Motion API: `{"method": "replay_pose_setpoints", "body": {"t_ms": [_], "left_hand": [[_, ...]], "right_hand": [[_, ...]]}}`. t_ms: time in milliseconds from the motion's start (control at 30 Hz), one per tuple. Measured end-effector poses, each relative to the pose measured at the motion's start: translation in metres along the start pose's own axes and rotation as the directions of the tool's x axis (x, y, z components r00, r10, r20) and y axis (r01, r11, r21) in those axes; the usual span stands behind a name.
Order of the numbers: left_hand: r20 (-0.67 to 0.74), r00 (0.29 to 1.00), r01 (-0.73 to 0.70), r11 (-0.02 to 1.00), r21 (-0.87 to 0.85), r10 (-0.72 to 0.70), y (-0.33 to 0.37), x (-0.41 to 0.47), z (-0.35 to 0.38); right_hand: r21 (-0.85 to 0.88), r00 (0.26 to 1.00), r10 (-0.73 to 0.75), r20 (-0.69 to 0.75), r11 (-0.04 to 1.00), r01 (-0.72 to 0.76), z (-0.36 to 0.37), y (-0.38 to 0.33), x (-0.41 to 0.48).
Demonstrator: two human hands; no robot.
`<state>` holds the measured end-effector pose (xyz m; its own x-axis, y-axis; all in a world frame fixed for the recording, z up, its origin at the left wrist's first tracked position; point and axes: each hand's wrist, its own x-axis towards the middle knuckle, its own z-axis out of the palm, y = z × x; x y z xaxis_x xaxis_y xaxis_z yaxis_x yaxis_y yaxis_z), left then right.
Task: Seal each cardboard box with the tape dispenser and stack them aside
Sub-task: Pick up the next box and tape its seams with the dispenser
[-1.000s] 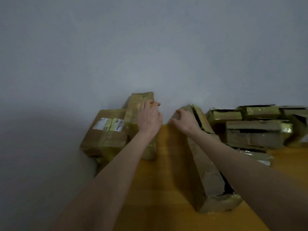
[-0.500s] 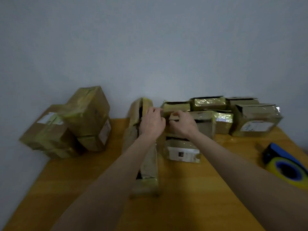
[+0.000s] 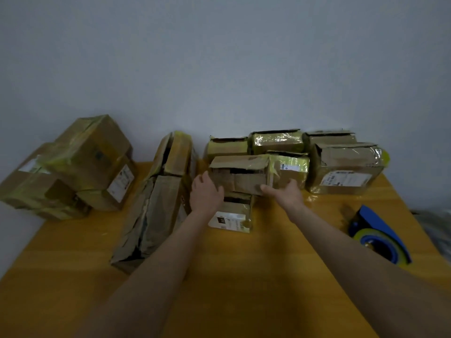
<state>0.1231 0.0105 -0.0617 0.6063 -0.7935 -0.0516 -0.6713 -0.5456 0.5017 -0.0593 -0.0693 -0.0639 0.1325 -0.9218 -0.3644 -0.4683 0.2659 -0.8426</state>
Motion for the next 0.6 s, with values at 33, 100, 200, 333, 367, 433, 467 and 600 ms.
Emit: {"method": "replay_pose_setpoints", "body": {"t_ms": [33, 100, 200, 333, 367, 433, 467, 600], "left_hand": [[-0.002, 1.000, 0.002, 1.000, 0.012, -0.002, -0.001, 0.005, 0.003], [-0.009, 1.000, -0.020, 0.998, 0.058, 0.020, -0.002, 0.014, 0.013], [-0.018, 0.999, -0.034, 0.987, 0.154, 0.037, 0.000, 0.015, 0.033], [0.040, 0.999, -0.008, 0.965, 0.263, -0.002, -0.008, 0.012, 0.052], [0.047, 0.999, 0.000, 0.961, 0.276, -0.013, -0.010, 0.012, 0.054], [0.037, 0.999, 0.010, 0.959, 0.282, -0.021, -0.009, 0.010, 0.052], [0.009, 1.000, 0.013, 0.964, 0.267, -0.015, -0.005, 0.009, 0.050], [-0.155, 0.988, 0.005, 0.998, 0.066, 0.006, 0.015, -0.001, 0.040]], "right_hand": [[0.019, 1.000, 0.015, 0.015, 1.000, -0.015, 0.000, 0.001, 0.007], [0.061, 0.998, 0.038, 0.040, 0.997, -0.040, 0.003, 0.001, 0.020], [0.108, 0.991, 0.088, 0.101, 0.989, -0.099, 0.011, 0.000, 0.036], [0.077, 0.994, 0.068, 0.087, 0.994, -0.075, 0.010, -0.003, 0.051], [0.081, 0.995, 0.054, 0.084, 0.995, -0.061, 0.007, -0.004, 0.054], [0.092, 0.992, 0.018, 0.122, 0.995, -0.029, 0.001, -0.006, 0.054], [0.100, 0.986, 0.005, 0.166, 0.995, -0.022, -0.001, -0.006, 0.054], [0.139, 0.990, -0.009, 0.141, 0.990, -0.011, -0.006, -0.001, 0.051]]}}
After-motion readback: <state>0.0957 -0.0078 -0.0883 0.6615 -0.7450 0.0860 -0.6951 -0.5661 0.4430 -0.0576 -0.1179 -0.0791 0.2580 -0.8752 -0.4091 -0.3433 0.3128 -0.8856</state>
